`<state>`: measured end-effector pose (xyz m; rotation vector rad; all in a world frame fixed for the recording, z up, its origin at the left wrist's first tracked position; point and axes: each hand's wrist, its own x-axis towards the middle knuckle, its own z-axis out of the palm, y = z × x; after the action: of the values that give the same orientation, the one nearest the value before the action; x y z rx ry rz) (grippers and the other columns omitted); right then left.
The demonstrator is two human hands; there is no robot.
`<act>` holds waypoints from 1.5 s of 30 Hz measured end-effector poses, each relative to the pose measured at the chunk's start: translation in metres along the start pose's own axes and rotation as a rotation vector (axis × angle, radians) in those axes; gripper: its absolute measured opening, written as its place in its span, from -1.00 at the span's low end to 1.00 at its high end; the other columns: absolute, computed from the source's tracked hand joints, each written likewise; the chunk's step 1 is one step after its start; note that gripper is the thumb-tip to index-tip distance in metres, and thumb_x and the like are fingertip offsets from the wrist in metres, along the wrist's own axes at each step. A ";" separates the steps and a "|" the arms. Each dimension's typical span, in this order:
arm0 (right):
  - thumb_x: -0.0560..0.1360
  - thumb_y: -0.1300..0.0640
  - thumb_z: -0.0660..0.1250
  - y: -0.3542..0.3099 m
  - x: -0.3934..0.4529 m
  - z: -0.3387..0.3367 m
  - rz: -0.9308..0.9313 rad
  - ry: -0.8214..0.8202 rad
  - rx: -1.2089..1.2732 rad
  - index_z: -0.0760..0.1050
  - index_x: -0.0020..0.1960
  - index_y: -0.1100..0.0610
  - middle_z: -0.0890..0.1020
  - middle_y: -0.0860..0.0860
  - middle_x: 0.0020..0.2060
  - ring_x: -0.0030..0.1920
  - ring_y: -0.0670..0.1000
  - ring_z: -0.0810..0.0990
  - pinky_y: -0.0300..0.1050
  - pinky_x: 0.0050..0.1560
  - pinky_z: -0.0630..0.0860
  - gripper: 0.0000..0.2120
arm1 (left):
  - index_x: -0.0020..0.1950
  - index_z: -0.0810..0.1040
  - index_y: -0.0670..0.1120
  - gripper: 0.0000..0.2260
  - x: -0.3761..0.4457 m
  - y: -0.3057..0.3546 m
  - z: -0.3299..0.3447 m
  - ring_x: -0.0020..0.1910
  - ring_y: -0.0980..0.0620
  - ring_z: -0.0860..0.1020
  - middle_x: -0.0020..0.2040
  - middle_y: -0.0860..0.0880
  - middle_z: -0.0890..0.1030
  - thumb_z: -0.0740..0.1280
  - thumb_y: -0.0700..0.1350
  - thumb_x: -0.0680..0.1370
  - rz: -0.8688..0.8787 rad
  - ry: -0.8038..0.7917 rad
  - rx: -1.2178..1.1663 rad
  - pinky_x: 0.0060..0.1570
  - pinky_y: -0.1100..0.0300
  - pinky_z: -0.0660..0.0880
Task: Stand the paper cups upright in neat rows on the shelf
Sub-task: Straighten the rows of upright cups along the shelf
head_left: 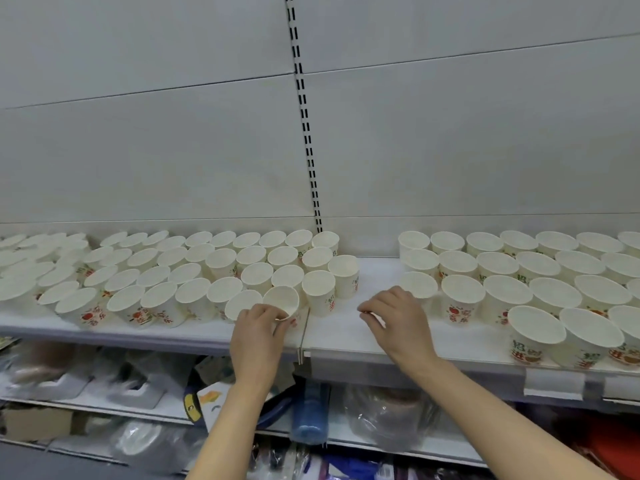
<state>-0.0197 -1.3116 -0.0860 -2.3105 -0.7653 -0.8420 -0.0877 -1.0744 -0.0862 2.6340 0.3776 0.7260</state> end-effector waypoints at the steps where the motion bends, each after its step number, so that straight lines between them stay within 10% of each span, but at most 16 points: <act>1: 0.41 0.09 0.38 -0.008 0.006 0.007 0.008 -0.012 0.009 0.61 -0.16 0.04 0.59 -0.08 -0.25 -0.20 0.04 0.47 -0.13 -0.20 0.37 -0.94 | -0.07 0.66 0.03 -0.94 0.000 -0.002 -0.005 -0.05 0.08 0.44 -0.05 0.14 0.58 0.44 -0.02 0.50 0.014 -0.018 -0.038 -0.24 0.17 0.35; 8: 0.27 0.20 0.55 -0.034 0.040 0.049 0.054 -0.143 0.007 0.61 -0.06 0.10 0.53 0.03 -0.18 -0.21 0.09 0.48 -0.11 -0.28 0.41 -0.73 | -0.07 0.67 0.09 -0.95 -0.004 -0.021 -0.032 -0.08 0.14 0.53 -0.11 0.21 0.58 0.43 -0.01 0.49 0.092 -0.081 -0.393 -0.12 0.14 0.48; 20: 0.37 0.17 0.49 -0.046 0.033 0.034 0.150 0.045 -0.031 0.60 -0.20 0.09 0.56 -0.04 -0.25 -0.21 0.05 0.44 -0.12 -0.27 0.38 -0.93 | -0.14 0.62 0.12 -0.85 0.009 -0.010 -0.041 -0.13 0.11 0.56 -0.16 0.18 0.61 0.48 -0.15 0.46 0.065 -0.090 -0.692 -0.16 0.13 0.51; 30: 0.39 0.16 0.44 -0.013 -0.061 -0.076 0.256 0.299 -0.166 0.62 -0.17 0.11 0.58 -0.05 -0.23 -0.17 0.04 0.47 -0.05 -0.17 0.42 -0.97 | -0.17 0.62 0.13 -0.90 -0.010 0.087 0.008 -0.12 0.15 0.55 -0.15 0.20 0.60 0.48 -0.07 0.46 0.241 -0.243 -0.724 -0.18 0.27 0.44; 45: 0.46 0.09 0.39 0.059 -0.083 -0.125 0.125 0.243 -0.306 0.62 -0.16 0.09 0.58 -0.06 -0.23 -0.22 0.06 0.46 -0.09 -0.25 0.37 -0.92 | -0.08 0.60 0.13 -0.92 -0.035 0.160 0.068 -0.01 0.15 0.49 -0.03 0.22 0.54 0.45 0.05 0.47 0.369 -0.289 -0.451 -0.11 0.20 0.48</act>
<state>-0.0814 -1.4606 -0.0813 -2.4241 -0.4040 -1.2247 -0.0555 -1.2489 -0.0866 2.3382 -0.3271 0.4542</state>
